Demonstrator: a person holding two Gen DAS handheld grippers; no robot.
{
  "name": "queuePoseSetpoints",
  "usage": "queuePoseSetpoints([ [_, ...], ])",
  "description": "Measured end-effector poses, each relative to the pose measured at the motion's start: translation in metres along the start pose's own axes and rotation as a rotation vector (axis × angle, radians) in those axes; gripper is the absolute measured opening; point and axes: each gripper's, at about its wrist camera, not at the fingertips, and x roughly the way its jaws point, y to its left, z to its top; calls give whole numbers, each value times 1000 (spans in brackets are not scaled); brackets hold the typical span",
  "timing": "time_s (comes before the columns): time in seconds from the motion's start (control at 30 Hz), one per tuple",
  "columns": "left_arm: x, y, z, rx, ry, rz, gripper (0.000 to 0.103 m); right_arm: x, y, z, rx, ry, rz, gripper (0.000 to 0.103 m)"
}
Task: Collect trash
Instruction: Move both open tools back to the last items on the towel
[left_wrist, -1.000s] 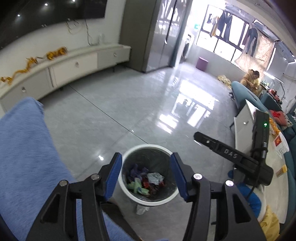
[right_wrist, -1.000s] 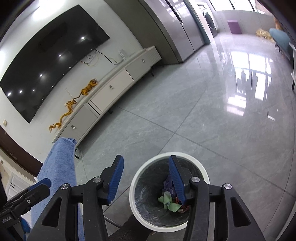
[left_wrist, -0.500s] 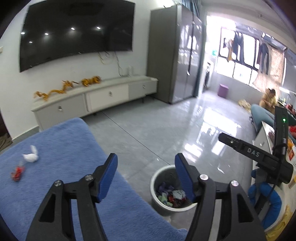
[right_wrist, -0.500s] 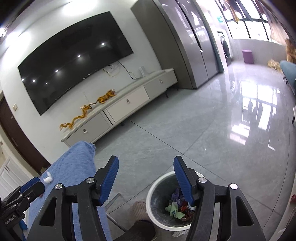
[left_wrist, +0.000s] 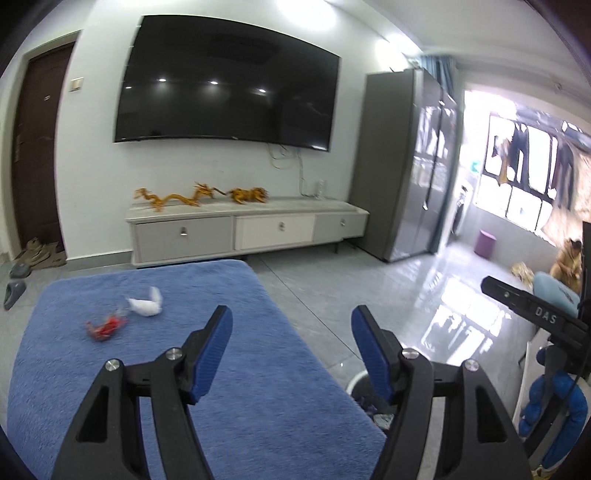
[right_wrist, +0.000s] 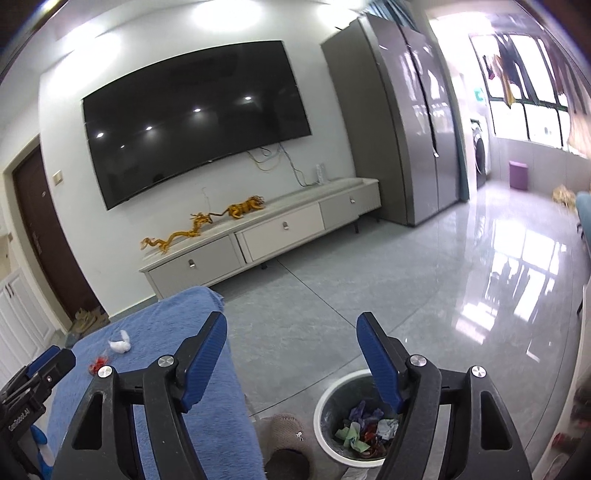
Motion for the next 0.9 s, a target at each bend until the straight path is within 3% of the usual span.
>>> queuePoseSetpoints([
  [0.43,-29,67,-9,-96,-52,46,65,-10,67,-2,-136,-19,23,76],
  [0.67,-12,96,-22,-117,-1,59,65,5,84,-3,-167,3,37,77],
  [0.9,22,153,-35,-126,61,146,65,46,114,-8,-209,70,90,77],
])
